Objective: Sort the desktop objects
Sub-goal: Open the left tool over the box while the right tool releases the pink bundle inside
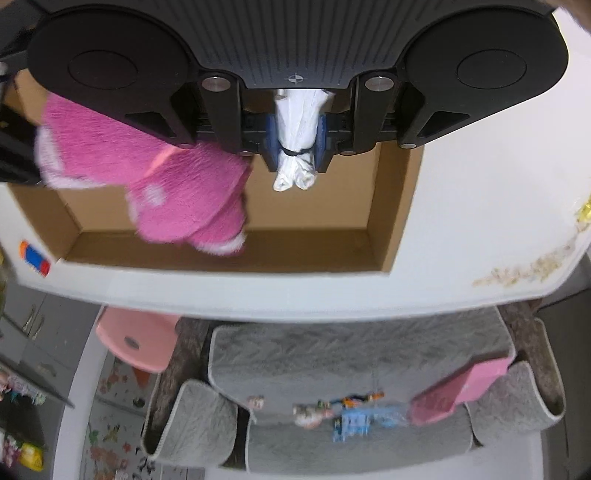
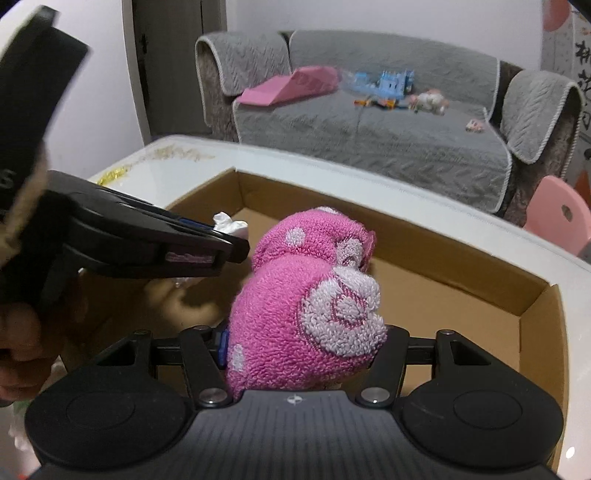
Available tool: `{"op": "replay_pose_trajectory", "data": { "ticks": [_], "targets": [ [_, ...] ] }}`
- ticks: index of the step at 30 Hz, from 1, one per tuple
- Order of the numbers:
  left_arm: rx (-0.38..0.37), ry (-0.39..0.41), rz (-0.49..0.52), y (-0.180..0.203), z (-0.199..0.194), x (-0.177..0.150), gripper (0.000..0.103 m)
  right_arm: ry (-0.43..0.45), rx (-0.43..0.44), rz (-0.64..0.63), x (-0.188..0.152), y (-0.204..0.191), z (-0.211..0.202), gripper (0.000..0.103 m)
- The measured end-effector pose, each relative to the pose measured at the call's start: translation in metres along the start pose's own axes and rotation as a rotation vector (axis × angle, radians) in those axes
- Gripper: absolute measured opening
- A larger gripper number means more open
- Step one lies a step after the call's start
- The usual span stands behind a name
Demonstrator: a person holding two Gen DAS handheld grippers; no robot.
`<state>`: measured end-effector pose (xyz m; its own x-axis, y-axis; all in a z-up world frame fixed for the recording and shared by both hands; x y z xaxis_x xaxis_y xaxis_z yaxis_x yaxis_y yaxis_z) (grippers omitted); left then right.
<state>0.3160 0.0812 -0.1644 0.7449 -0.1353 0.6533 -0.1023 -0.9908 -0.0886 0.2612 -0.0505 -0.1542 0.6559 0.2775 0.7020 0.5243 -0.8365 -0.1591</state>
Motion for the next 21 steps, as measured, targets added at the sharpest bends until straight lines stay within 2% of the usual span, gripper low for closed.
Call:
{"op": "replay_pose_trajectory", "data": {
  "ticks": [1, 3, 4, 5, 7, 12, 14, 16, 18, 21],
  "targets": [
    [-0.010, -0.004, 0.000, 0.000, 0.001, -0.001, 0.030, 0.002, -0.003, -0.002, -0.001, 0.001, -0.003, 0.059],
    [-0.037, -0.015, -0.007, 0.003, -0.002, -0.001, 0.048, 0.007, -0.014, -0.007, -0.002, 0.000, -0.006, 0.067],
    [-0.047, -0.023, -0.009, 0.005, -0.005, -0.001, 0.061, 0.008, -0.017, -0.012, -0.003, -0.001, -0.007, 0.077],
    [-0.026, -0.014, 0.001, 0.007, -0.011, 0.000, 0.073, 0.017, -0.020, -0.017, -0.003, -0.002, -0.010, 0.088],
    [0.018, 0.045, 0.034, 0.011, -0.030, 0.001, 0.086, 0.031, -0.021, -0.018, -0.001, -0.003, -0.020, 0.089],
    [-0.003, 0.141, 0.023, 0.007, -0.095, -0.003, 0.087, 0.127, -0.007, 0.009, 0.003, 0.002, -0.073, 0.091],
    [0.014, 0.199, 0.020, -0.001, -0.130, -0.014, 0.096, 0.185, -0.005, 0.032, -0.001, 0.011, -0.105, 0.094],
    [0.028, 0.249, 0.015, -0.010, -0.162, -0.031, 0.102, 0.245, 0.005, 0.039, -0.014, 0.020, -0.140, 0.098],
    [0.043, 0.270, 0.019, -0.021, -0.189, -0.053, 0.102, 0.296, 0.001, 0.048, -0.034, 0.031, -0.172, 0.100],
    [0.078, 0.273, 0.020, -0.032, -0.212, -0.086, 0.103, 0.328, -0.008, 0.084, -0.066, 0.045, -0.201, 0.101]
  ]
}}
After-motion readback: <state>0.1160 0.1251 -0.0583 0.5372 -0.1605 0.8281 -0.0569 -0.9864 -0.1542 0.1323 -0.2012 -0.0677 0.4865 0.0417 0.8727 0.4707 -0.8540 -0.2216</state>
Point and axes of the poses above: each gripper's, at about its wrist camera, not at the fingertips, and z roughly the way its jaws point, y to its right, x to its top, the point moved 5 cm from there along z, roughly the way its jaws point, and after that the axes turned 10 degrees about z, right-handed, at the moved point
